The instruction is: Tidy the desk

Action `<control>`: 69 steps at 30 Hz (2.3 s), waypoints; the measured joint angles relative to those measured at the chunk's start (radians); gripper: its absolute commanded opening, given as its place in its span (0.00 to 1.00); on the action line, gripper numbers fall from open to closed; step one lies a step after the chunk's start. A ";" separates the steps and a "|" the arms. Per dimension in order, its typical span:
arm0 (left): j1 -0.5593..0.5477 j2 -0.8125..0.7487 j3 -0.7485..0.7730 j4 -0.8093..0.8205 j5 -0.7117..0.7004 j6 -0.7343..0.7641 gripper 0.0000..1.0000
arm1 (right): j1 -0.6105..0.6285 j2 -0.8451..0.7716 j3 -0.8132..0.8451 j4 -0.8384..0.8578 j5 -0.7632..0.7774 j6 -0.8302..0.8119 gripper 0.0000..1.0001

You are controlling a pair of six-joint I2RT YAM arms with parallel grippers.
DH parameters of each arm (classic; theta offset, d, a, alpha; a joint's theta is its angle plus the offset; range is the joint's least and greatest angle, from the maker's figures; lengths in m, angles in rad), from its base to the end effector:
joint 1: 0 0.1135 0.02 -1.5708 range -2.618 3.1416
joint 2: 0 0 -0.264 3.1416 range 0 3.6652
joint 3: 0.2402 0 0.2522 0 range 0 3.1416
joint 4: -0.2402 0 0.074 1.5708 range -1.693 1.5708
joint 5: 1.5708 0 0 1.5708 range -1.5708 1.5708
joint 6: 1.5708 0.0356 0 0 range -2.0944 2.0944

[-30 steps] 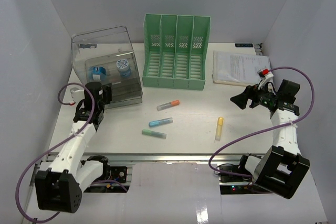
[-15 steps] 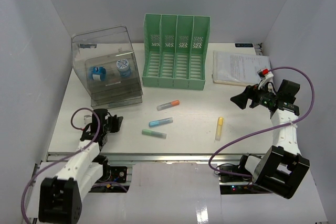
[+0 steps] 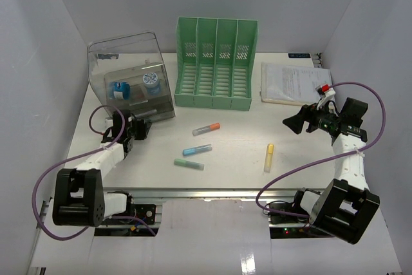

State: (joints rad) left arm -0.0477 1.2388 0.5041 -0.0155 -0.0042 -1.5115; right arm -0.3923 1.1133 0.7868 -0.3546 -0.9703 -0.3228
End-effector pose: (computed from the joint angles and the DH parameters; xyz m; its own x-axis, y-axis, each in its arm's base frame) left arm 0.2359 -0.0111 0.1687 -0.0849 -0.9953 -0.0462 -0.6772 0.0917 -0.7301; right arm 0.2217 -0.0599 0.2694 -0.4324 -0.0151 -0.9016 -0.5414 0.8039 0.2462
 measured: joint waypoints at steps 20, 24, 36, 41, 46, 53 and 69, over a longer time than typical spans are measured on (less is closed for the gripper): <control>0.085 -0.030 0.027 0.091 0.140 0.151 0.52 | 0.000 0.007 0.000 0.000 0.011 -0.002 0.89; 0.087 -0.176 -0.103 0.191 0.155 0.199 0.56 | 0.000 0.007 0.000 0.000 0.011 -0.003 0.89; 0.191 0.068 -0.423 0.764 0.292 0.148 0.59 | 0.000 0.008 0.000 -0.001 0.010 -0.023 0.89; 0.202 0.237 -0.364 0.926 0.332 0.120 0.59 | 0.000 0.008 0.000 -0.001 0.012 -0.026 0.90; 0.204 0.318 -0.280 1.006 0.346 0.107 0.58 | 0.000 0.017 0.000 -0.001 0.016 -0.026 0.89; 0.209 0.378 -0.220 0.999 0.322 0.093 0.48 | 0.000 0.028 0.000 -0.001 0.025 -0.027 0.90; 0.212 0.487 -0.172 1.043 0.304 0.024 0.02 | 0.000 0.032 0.000 -0.001 0.026 -0.029 0.90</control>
State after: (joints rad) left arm 0.1646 1.7259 0.3323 1.0279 0.2999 -1.4872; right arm -0.3928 1.1458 0.7868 -0.3557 -0.9440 -0.3515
